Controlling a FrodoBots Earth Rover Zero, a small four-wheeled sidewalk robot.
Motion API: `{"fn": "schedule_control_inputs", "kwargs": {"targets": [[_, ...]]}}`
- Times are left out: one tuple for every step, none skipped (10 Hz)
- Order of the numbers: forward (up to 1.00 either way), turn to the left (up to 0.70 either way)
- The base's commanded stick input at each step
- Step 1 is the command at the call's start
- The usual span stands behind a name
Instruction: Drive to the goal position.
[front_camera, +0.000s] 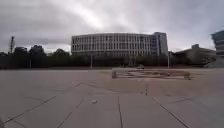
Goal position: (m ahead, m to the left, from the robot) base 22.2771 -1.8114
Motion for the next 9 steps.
{"fn": "schedule_control_inputs", "kwargs": {"targets": [[0.70, 0.00], [0.70, 0.00], [0.70, 0.00], [0.70, 0.00], [0.70, 0.00], [0.70, 0.00], [0.70, 0.00], [0.70, 0.00], [0.70, 0.00]]}}
